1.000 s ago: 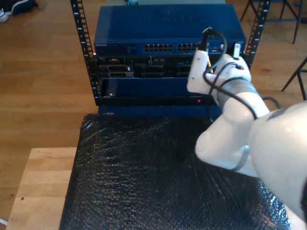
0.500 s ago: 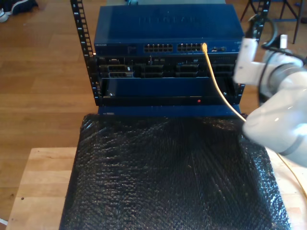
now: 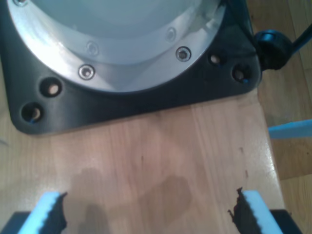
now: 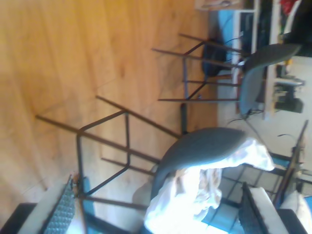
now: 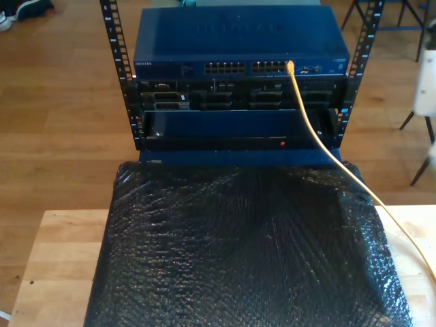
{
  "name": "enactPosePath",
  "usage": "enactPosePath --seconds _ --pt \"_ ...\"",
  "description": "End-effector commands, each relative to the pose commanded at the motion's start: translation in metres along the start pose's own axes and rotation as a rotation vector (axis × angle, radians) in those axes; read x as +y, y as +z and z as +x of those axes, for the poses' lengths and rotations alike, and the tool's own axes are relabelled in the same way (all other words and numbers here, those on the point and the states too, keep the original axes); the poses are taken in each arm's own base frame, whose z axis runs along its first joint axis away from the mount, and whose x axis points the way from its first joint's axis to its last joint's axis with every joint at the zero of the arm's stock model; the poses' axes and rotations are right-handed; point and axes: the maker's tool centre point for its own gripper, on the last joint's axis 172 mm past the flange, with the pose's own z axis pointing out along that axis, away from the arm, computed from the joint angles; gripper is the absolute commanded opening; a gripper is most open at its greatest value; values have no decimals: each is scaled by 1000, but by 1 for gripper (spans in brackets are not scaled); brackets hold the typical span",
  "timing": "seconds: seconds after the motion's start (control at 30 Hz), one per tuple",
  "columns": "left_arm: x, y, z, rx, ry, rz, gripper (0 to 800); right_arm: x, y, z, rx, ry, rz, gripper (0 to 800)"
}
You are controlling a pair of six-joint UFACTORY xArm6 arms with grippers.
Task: Grab the cable and plug it in
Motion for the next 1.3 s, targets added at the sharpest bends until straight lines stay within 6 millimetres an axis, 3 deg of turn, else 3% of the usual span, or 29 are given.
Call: enactPosePath --seconds 0.33,0.5,0.73,0.93,1.3 --pt "0 0 0 -2 0 0 800 -31 -13 -78 25 -18 155 792" --pt "0 0 0 -2 0 0 800 -56 -33 -119 65 8 241 792" --pt "0 0 0 -2 0 0 800 -93 -66 -151 129 27 324 792" --pt "0 0 0 0 0 0 800 -125 -93 -165 159 -13 401 792" --pt "0 0 0 -2 0 0 800 -227 -165 -171 243 10 687 792"
